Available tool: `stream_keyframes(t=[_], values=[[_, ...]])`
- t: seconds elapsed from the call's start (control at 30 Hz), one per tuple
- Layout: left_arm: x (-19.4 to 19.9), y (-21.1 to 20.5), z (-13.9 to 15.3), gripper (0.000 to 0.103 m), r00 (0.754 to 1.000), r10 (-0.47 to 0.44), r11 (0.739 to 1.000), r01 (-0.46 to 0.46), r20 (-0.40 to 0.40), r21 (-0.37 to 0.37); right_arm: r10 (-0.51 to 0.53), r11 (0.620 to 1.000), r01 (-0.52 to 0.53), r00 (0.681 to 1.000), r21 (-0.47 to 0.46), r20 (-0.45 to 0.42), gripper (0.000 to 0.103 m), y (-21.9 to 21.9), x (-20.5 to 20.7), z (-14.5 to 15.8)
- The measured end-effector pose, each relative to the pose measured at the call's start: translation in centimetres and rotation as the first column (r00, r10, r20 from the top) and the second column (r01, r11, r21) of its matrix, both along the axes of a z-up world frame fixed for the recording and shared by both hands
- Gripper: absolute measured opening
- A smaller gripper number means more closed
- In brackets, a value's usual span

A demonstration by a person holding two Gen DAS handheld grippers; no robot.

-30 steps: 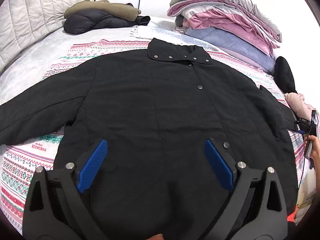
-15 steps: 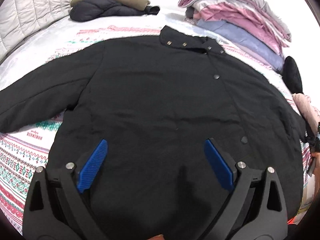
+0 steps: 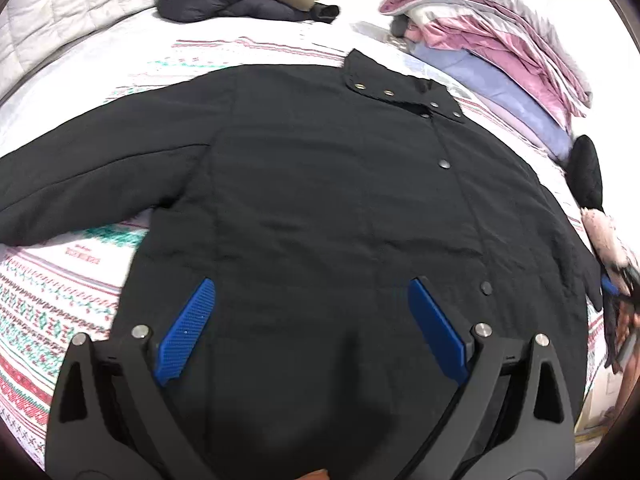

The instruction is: Fold large clothes

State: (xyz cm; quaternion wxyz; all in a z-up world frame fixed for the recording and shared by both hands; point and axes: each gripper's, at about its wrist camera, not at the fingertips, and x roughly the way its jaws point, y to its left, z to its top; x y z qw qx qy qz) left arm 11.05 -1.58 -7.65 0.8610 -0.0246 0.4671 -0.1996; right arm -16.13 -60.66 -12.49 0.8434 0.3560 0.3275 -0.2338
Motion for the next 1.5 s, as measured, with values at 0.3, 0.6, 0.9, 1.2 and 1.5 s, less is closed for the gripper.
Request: stream_keyframes(t=[0.3, 0.6, 0.9, 1.2, 1.5], values=[[5.3, -3.4, 3.0, 0.097, 0.978, -0.158, 0.979, 0.138, 0.132, 0.150, 0.330, 0.934, -0.337, 0.941, -0.114, -0.076, 0.067, 3.6, 15.1, 1.9], [20.3, -3.6, -0.1, 0.097, 0.974, -0.192, 0.928, 0.140, 0.120, 0.345, 0.537, 0.803, -0.572, 0.817, -0.168, -0.210, 0.067, 4.7, 26.3, 0.3], [28.7, -1.9, -3.6, 0.085, 0.984, -0.180, 0.967, 0.175, 0.010, 0.186, 0.585, 0.782, -0.619, 0.769, -0.072, -0.256, 0.067, 3.3, 31.1, -2.9], [27.5, -0.5, -3.0, 0.019, 0.996, -0.091, 0.991, 0.088, 0.023, 0.096, 0.393, 0.830, -0.495, 0.846, -0.257, -0.360, 0.009, 6.1, 29.7, -3.2], [27.2, -1.9, -4.4, 0.018, 0.991, -0.016, 0.981, -0.009, 0.130, 0.192, 0.164, 0.778, -0.395, 0.879, -0.489, -0.448, 0.001, 7.6, 32.3, -3.1]])
